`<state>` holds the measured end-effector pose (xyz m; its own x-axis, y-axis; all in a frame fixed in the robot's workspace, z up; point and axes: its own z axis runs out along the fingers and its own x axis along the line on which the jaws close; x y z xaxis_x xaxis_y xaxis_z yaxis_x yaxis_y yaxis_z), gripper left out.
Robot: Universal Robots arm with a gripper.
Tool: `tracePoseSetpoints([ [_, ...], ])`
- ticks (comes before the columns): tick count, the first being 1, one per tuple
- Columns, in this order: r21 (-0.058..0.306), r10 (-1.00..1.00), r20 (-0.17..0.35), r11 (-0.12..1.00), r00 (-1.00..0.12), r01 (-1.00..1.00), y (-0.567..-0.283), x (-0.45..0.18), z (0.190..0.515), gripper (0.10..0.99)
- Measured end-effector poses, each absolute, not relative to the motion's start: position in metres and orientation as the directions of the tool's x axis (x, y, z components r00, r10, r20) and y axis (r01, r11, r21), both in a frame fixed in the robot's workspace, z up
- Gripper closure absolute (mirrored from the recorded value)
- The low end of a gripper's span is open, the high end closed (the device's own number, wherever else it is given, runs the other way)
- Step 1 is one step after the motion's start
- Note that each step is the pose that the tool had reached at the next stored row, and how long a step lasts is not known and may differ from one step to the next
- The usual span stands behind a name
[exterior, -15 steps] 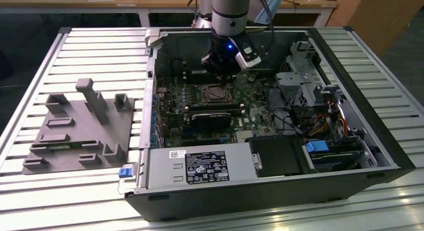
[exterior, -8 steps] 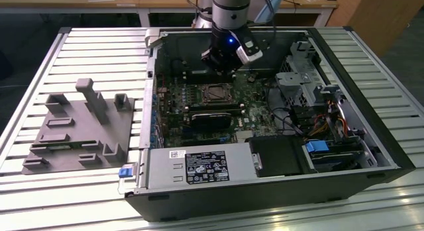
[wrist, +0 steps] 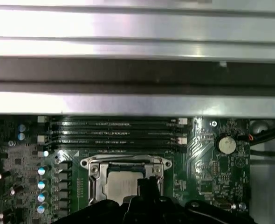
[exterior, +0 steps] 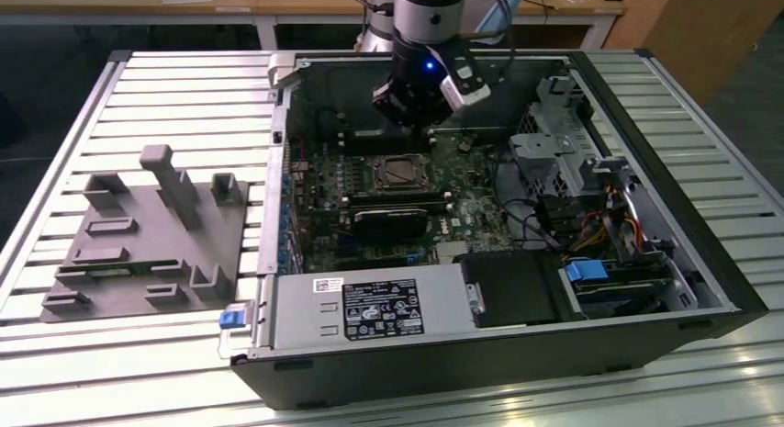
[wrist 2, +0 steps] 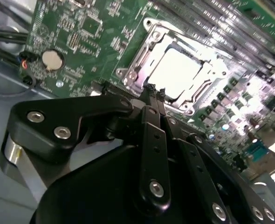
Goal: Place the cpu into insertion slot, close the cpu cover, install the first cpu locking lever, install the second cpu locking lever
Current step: 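Install the second cpu locking lever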
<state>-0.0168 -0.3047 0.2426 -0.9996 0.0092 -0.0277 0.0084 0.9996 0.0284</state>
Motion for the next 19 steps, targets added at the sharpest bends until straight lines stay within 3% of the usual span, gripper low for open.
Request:
tracePoseSetpoints([
  [19,0.045,0.010,-0.023,0.999,-1.000,0.009,-0.353,-0.017,0.239,0.980],
])
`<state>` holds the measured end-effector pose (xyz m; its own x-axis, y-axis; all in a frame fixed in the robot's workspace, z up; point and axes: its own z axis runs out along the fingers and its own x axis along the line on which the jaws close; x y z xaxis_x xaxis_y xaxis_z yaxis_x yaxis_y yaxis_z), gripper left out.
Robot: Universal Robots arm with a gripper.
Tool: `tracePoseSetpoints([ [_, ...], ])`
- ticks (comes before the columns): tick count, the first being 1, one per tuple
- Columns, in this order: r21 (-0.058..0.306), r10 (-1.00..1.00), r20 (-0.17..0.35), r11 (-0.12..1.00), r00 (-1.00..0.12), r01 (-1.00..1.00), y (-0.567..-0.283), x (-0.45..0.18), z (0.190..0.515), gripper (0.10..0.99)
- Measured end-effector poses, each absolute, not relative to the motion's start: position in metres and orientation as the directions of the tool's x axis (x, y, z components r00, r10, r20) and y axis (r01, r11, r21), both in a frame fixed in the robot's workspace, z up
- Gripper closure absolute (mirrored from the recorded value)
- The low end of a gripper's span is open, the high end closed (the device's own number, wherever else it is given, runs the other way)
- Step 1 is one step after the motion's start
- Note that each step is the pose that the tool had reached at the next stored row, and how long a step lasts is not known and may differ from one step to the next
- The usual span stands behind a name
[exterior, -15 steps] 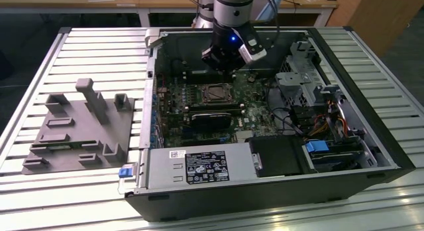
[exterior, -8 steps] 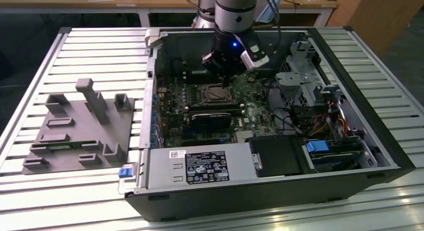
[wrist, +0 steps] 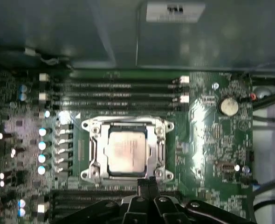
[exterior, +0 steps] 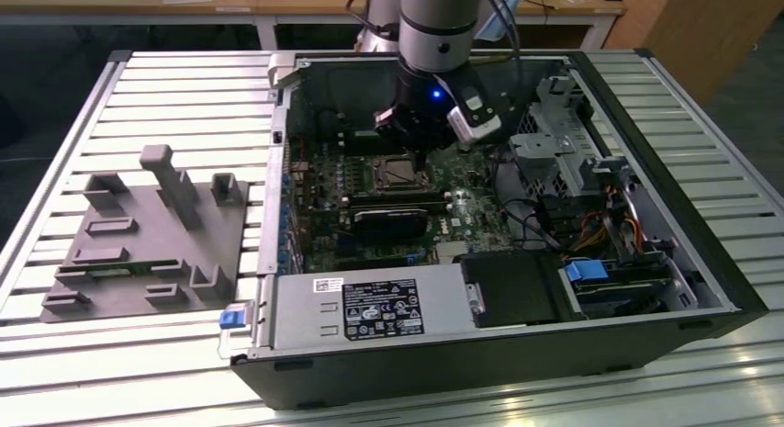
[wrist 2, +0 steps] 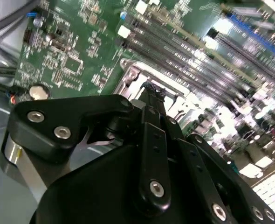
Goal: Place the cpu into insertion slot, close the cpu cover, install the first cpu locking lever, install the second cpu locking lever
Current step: 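Install the second cpu locking lever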
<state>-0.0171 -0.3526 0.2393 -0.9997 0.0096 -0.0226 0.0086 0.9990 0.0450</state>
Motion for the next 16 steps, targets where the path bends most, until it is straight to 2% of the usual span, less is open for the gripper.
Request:
tracePoseSetpoints([
  [16,0.048,0.003,-0.023,0.999,-1.000,0.002,-0.367,-0.041,0.235,0.980],
])
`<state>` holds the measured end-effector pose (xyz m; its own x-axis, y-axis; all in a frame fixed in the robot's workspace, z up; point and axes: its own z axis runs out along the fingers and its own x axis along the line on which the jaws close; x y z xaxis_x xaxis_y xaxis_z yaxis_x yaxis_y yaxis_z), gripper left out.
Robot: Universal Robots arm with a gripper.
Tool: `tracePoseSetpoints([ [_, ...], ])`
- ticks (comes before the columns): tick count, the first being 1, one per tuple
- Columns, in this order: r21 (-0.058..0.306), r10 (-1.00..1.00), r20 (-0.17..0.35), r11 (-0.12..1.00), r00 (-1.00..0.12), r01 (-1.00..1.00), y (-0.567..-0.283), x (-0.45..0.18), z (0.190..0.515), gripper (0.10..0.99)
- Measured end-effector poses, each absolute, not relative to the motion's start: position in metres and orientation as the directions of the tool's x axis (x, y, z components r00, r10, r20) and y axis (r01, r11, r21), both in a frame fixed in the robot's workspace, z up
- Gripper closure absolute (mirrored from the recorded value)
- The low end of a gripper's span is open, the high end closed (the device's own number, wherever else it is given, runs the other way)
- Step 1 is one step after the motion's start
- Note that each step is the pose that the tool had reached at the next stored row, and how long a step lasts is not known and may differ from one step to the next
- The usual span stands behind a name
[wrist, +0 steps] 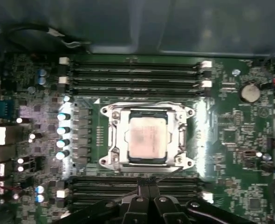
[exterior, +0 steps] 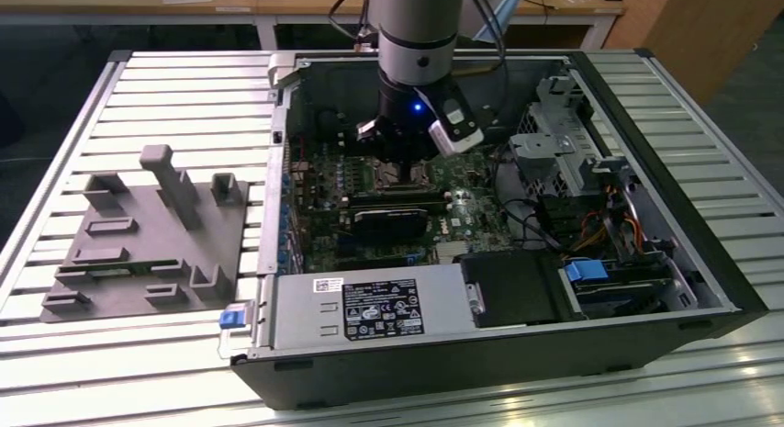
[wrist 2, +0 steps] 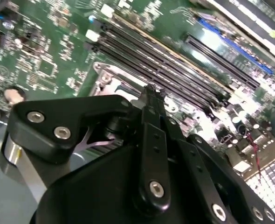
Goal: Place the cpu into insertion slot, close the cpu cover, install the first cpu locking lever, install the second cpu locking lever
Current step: 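Install the second cpu locking lever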
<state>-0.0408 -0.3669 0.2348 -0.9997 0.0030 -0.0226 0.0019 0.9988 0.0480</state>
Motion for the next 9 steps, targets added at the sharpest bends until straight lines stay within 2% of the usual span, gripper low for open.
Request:
tracePoseSetpoints([
  [9,0.048,0.003,-0.022,0.999,-1.000,0.002,-0.367,-0.053,0.221,0.980],
])
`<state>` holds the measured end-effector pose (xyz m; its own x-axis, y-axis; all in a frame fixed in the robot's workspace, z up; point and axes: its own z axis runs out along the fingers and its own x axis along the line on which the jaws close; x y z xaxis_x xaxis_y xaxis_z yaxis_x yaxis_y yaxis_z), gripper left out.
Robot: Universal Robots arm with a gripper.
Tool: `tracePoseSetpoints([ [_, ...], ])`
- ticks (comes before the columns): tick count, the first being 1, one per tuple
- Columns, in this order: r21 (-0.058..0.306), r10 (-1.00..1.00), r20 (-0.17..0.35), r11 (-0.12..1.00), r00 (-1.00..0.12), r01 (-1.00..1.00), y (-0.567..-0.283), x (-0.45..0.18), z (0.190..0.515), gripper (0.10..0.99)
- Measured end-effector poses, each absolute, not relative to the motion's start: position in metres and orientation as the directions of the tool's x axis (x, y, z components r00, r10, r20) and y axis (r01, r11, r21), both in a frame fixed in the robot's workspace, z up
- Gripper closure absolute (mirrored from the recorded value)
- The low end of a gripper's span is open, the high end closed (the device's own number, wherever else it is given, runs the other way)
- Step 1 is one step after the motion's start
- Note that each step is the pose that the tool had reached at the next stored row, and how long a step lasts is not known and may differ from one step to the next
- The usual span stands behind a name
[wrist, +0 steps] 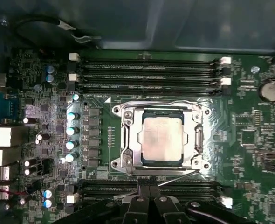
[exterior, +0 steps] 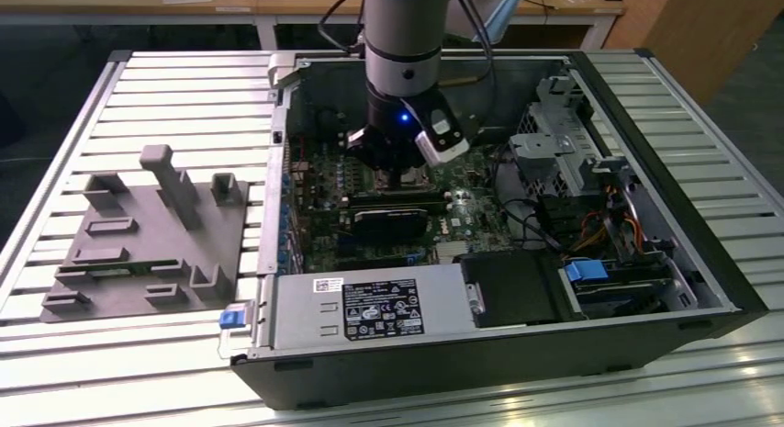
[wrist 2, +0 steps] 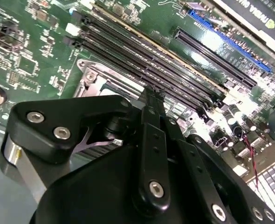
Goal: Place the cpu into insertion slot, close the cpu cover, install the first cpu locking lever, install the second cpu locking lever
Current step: 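Install the second cpu locking lever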
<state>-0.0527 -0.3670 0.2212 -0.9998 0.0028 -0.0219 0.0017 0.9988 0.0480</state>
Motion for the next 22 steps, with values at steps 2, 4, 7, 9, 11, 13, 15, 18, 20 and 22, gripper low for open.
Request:
tracePoseSetpoints([
  [2,0.053,0.003,-0.022,0.999,-1.000,0.002,-0.368,-0.054,0.220,0.980],
  [4,0.068,0.003,-0.022,0.998,-1.000,0.002,-0.370,-0.056,0.219,0.980],
  [7,0.091,0.004,-0.022,0.996,-1.000,0.002,-0.375,-0.057,0.219,0.980],
  [9,0.100,0.004,-0.022,0.995,-1.000,0.002,-0.380,-0.057,0.219,0.980],
  [11,0.107,0.004,-0.022,0.994,-1.000,0.002,-0.383,-0.058,0.219,0.980],
  [13,0.116,0.004,-0.022,0.993,-1.000,0.002,-0.384,-0.059,0.219,0.980],
  [15,0.124,0.004,-0.022,0.992,-1.000,0.002,-0.384,-0.060,0.217,0.980],
  [18,0.127,0.004,-0.022,0.992,-1.000,0.002,-0.384,-0.061,0.212,0.980],
  [20,0.128,0.005,-0.022,0.992,-1.000,0.002,-0.384,-0.062,0.209,0.980],
  [22,0.131,0.005,-0.022,0.991,-1.000,0.002,-0.384,-0.062,0.206,0.980],
])
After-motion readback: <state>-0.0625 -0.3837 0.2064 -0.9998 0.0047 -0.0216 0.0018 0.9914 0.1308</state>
